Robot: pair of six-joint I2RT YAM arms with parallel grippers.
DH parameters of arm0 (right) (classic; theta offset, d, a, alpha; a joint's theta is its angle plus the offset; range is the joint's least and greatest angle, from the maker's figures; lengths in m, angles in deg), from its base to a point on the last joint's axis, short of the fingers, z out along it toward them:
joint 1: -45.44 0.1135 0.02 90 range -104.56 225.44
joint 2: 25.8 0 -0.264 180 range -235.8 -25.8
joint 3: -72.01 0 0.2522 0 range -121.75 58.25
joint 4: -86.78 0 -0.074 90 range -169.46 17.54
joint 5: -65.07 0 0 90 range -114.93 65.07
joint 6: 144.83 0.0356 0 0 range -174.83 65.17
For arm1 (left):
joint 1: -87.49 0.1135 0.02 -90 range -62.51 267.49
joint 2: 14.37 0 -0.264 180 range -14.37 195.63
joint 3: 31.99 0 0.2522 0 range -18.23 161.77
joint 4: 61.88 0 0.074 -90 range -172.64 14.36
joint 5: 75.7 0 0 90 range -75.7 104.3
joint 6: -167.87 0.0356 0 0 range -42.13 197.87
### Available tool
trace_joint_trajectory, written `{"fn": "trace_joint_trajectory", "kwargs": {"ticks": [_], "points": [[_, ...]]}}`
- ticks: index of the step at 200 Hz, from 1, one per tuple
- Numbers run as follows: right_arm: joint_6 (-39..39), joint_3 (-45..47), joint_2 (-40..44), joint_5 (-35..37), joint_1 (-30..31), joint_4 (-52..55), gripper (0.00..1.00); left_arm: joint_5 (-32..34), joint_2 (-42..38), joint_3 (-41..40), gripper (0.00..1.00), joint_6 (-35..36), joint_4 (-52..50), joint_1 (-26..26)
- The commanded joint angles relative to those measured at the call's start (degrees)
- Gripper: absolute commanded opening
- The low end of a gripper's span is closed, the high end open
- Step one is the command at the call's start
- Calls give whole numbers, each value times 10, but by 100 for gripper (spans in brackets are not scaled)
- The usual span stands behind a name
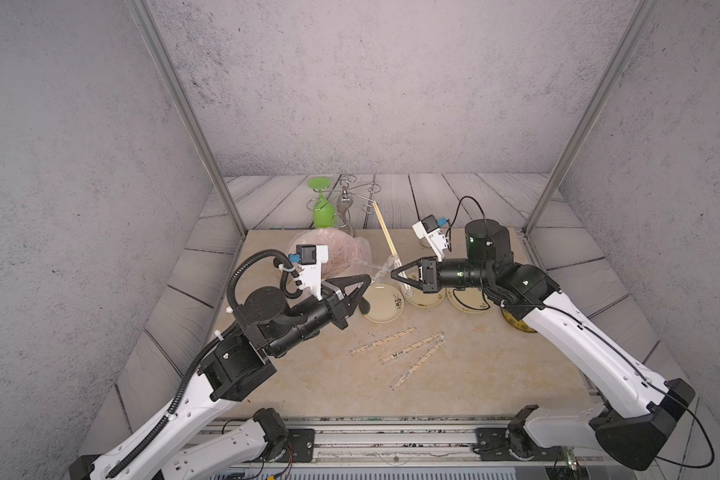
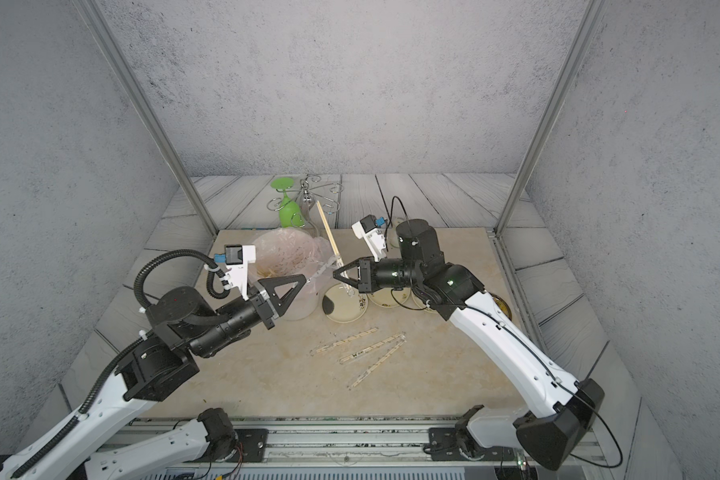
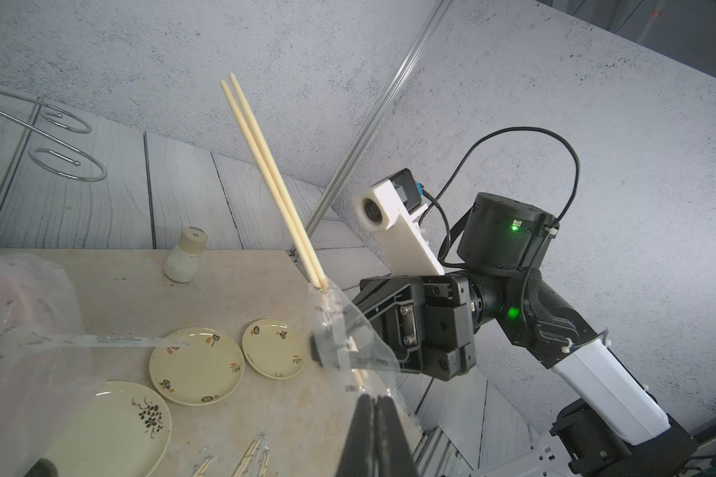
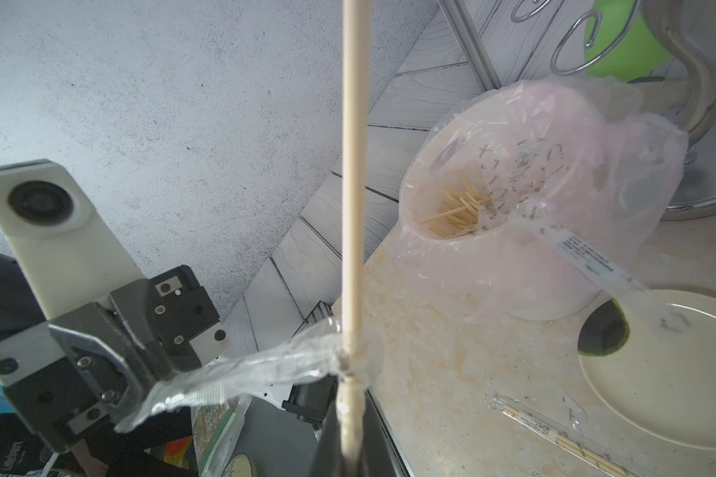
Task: Remove the packaging of disposable chopsticks
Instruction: Remove the packet bag from the disposable chopsticks.
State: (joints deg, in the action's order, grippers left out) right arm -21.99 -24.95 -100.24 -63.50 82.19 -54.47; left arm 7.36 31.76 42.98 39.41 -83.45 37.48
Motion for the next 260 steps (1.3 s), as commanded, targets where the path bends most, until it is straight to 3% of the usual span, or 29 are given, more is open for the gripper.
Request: {"fn": "trace_joint_trajectory", "kwargs": {"ticks": [1,57,77,95,107,113,159,200,227,260], "points": [[-17,7,24,45,-10,8,0,-2,0,25,0,10,-14,-5],[-43,7,34,48,-10,18,0,20,-23,17,0,7,-10,-5],[-64,7,37,12,-10,8,0,11,-39,12,1,23,6,-5],[-89,9,42,-31,-11,-5,0,-7,-51,22,54,48,12,-5],[-108,13,50,-42,-11,-3,0,-1,-53,58,71,76,-27,-5],[-121,15,55,-42,-11,2,0,9,-53,78,73,90,-50,-5],[-185,58,102,-76,-11,-18,0,62,-47,145,75,128,-111,-4],[-105,131,131,-197,-11,-195,0,-52,21,121,71,72,-22,-1],[-90,139,132,-179,-10,-200,0,-120,66,103,65,31,52,-1],[-103,136,142,-118,-10,-152,0,-138,97,72,58,-16,120,-1]]}}
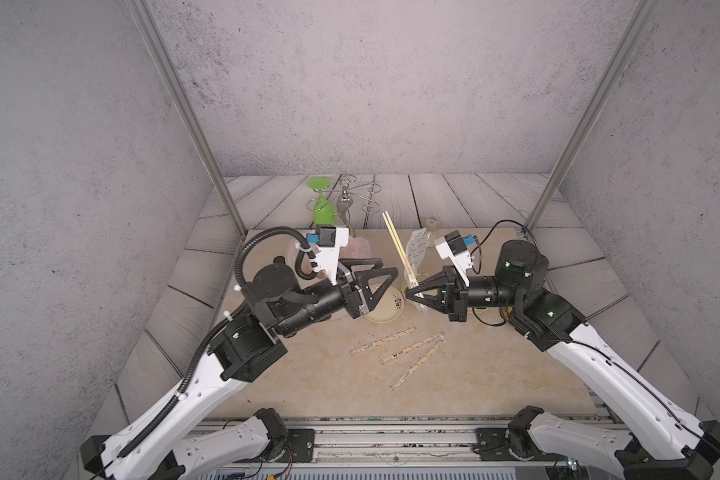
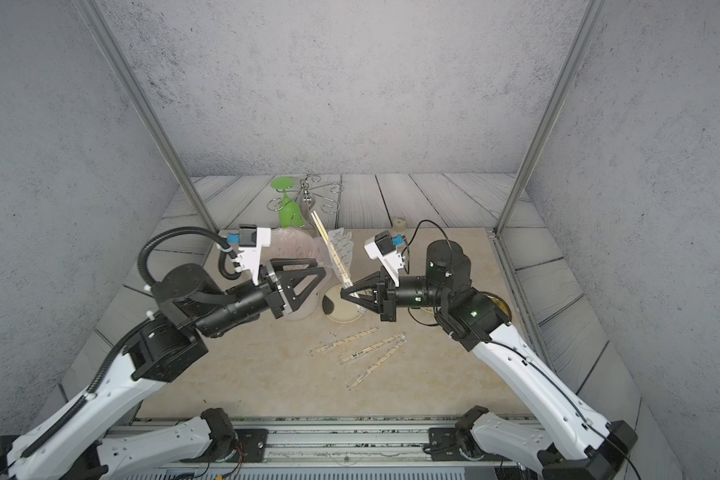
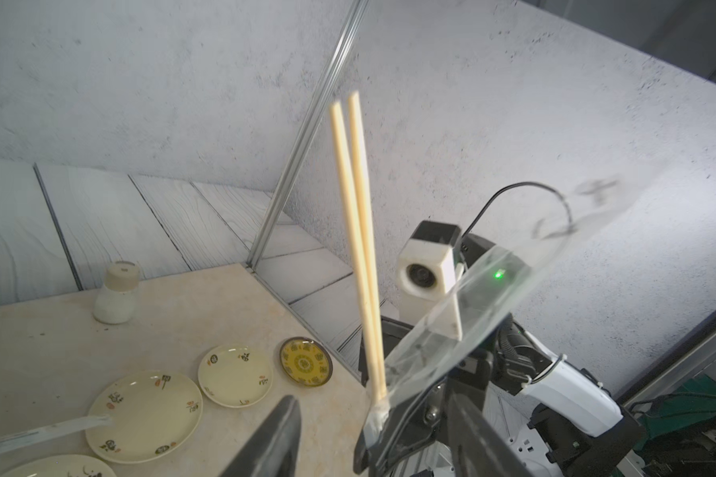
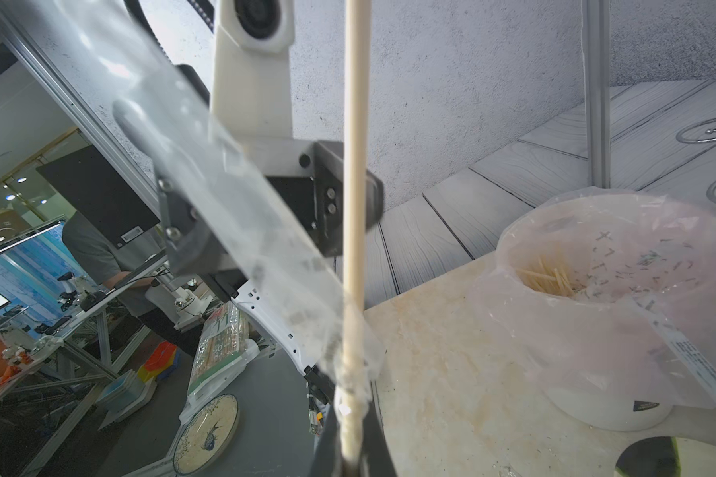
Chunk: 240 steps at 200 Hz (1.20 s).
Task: Remove the packaging of disposable chopsticks
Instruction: Remove the packet bag from the disposable chopsticks.
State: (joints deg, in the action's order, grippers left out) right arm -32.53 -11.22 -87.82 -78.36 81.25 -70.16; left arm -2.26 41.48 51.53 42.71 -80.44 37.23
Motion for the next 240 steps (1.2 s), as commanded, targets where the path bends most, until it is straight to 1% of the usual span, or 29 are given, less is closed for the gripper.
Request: {"fn": "trace_joint_trajectory", "kwargs": {"ticks": [1,14,44,58,67,79,93,108,123,155,172,184,202,214,220,240], "points": [[2,-1,18,31,0,5,0,-43,1,-13,58,-49,91,2],[-2,0,20,36,0,11,0,-52,14,-13,61,-51,97,2],[-11,-6,25,96,1,51,0,-60,30,-25,61,-53,135,2],[-14,-7,29,122,3,64,0,-27,23,-33,56,-38,136,1],[-16,-7,31,135,4,70,0,1,16,-34,53,-17,125,0],[-17,-13,29,149,4,84,0,23,8,-35,51,20,115,-3],[-20,-22,24,148,6,99,0,29,8,-26,52,58,98,-8],[-23,-28,19,141,7,104,0,32,20,0,56,93,63,-12],[-25,-29,17,133,10,104,0,33,31,17,59,119,51,-18],[-36,-39,7,110,17,116,0,36,54,45,59,150,45,-20],[-46,-47,1,97,21,128,0,25,70,64,58,160,39,-21],[-53,-54,-3,92,23,140,0,15,77,71,52,162,43,-22],[-57,-57,-5,99,24,150,0,-6,81,72,27,163,54,-23],[-53,-58,-5,107,23,150,0,-17,81,68,7,164,54,-25],[-49,-59,-5,112,23,149,0,-19,78,62,0,162,55,-25],[-32,-64,-5,146,24,148,0,-33,54,17,0,147,80,-27]]}}
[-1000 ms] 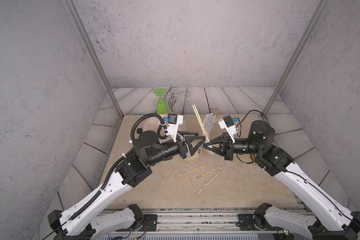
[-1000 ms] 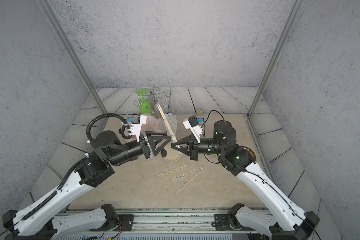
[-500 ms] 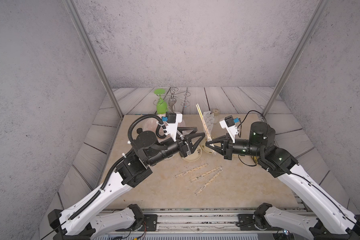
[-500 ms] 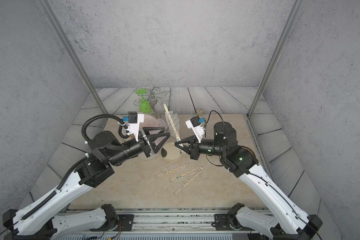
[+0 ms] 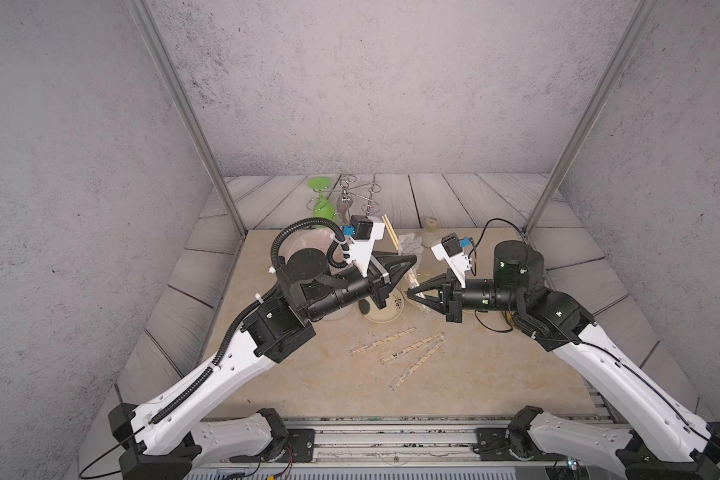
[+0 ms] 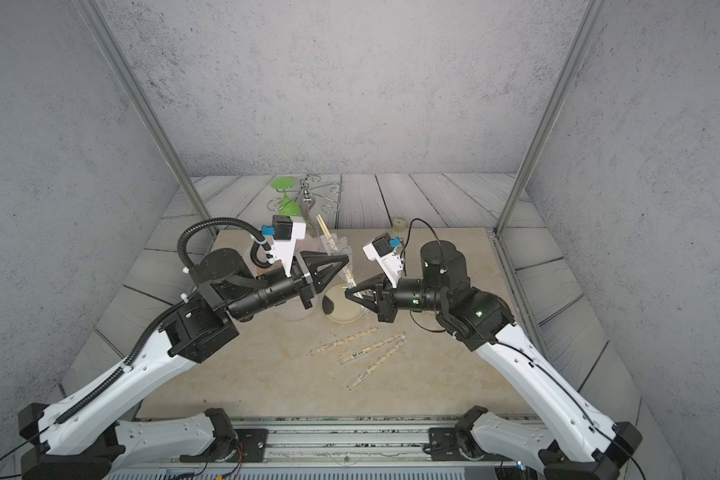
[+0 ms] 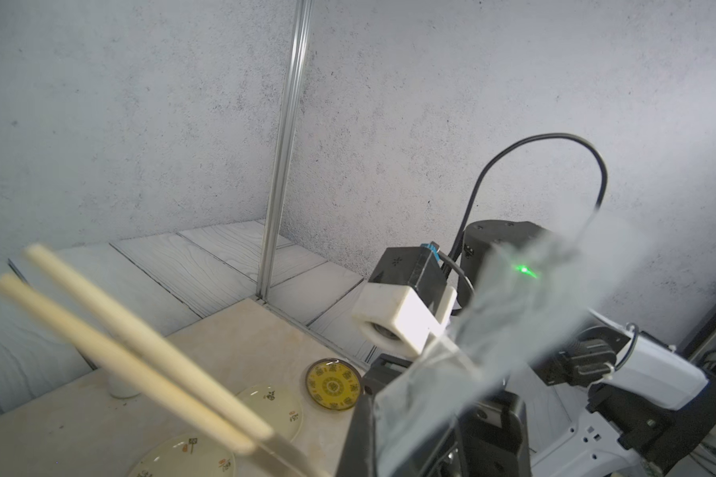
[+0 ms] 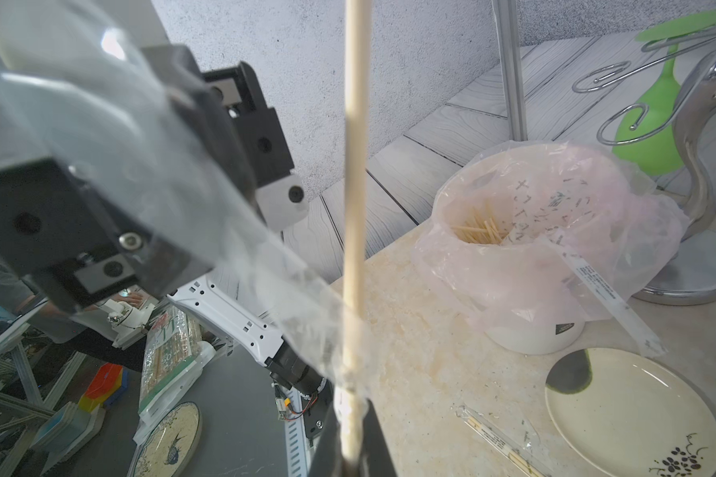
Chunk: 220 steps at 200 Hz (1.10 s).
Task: Remove the packaging of disposable chopsticks
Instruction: Remove the packet bag from the disposable chopsticks.
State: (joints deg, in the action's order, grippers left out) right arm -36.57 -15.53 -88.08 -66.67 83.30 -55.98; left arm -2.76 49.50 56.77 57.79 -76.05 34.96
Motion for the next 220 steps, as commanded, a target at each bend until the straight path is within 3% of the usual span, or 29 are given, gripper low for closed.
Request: {"fn": "trace_joint_trajectory", "kwargs": {"ticks": [1,41,86,160,203,220], "points": [[9,-21,-2,32,3,5,0,-29,-28,-39,0,-5,38,-4],[45,-15,12,113,2,-27,0,17,-94,-183,0,-92,147,-5],[49,17,19,26,2,-129,0,98,-103,-245,0,-176,211,-5],[26,46,15,-133,2,-167,0,13,-71,-201,0,-177,255,-2],[19,57,28,-103,2,-153,0,-27,-81,-198,0,-164,264,-2],[14,55,33,-77,2,-141,0,-1,-93,-201,26,-155,227,-1]]}}
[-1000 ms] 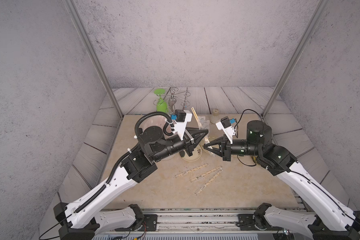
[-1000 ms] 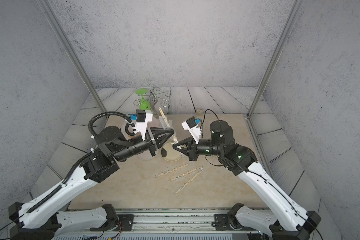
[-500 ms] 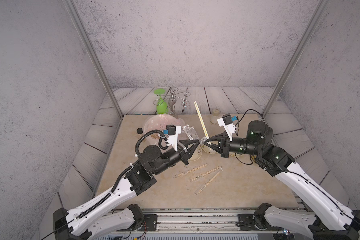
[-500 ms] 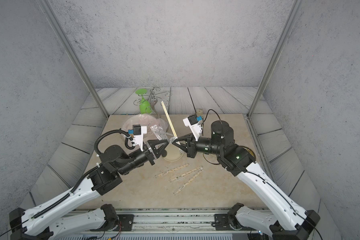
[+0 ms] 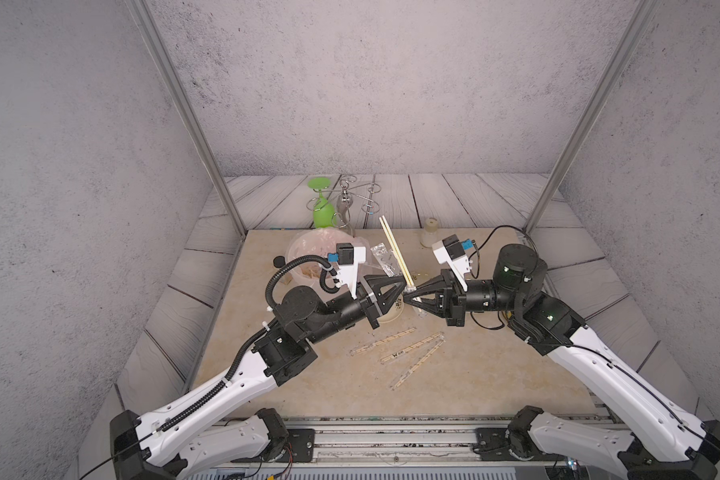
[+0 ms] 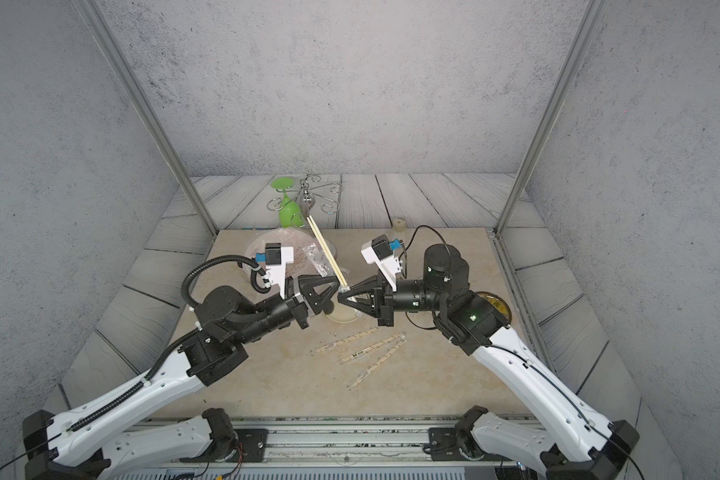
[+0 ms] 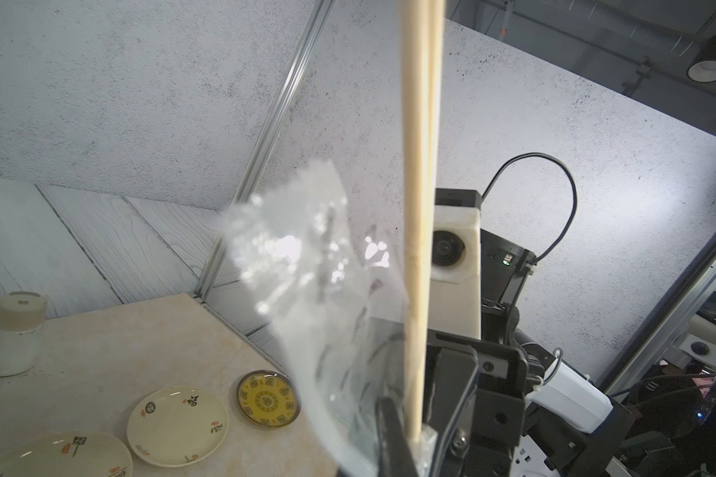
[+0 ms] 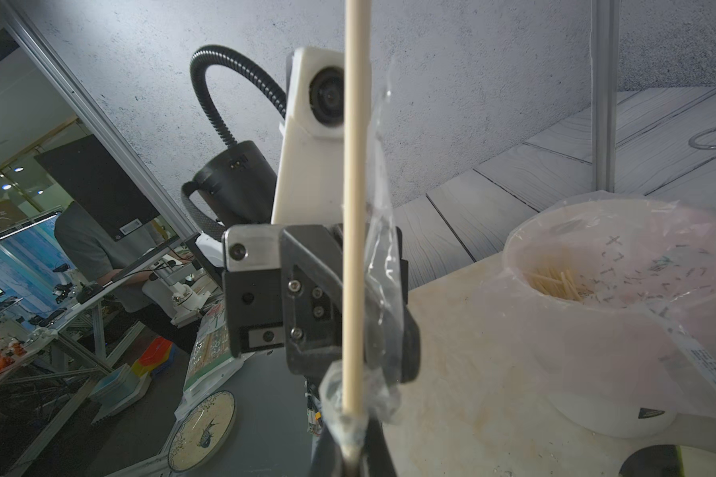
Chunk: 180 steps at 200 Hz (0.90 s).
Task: Remove the packaging of disposable chopsticks
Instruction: Remove the packet bag from the disposable chopsticks.
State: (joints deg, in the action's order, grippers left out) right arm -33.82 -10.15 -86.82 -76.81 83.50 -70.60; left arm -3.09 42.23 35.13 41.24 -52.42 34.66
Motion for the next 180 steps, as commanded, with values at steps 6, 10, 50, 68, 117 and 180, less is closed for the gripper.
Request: {"fn": "trace_joint_trajectory", "kwargs": {"ticks": [6,10,50,68,117,180], "points": [[-19,-1,22,40,0,15,0,21,-27,13,33,13,-25,3],[-23,-3,23,53,0,23,0,37,-35,12,37,13,-39,4],[-79,-30,19,141,0,117,0,263,-153,-25,45,32,-168,4],[-108,-48,4,136,0,157,0,254,-186,-6,47,69,-192,6],[-140,-40,-1,26,0,159,0,187,-84,197,53,142,-365,17],[-81,-10,1,-71,0,74,0,0,-48,152,53,10,-242,79]]}}
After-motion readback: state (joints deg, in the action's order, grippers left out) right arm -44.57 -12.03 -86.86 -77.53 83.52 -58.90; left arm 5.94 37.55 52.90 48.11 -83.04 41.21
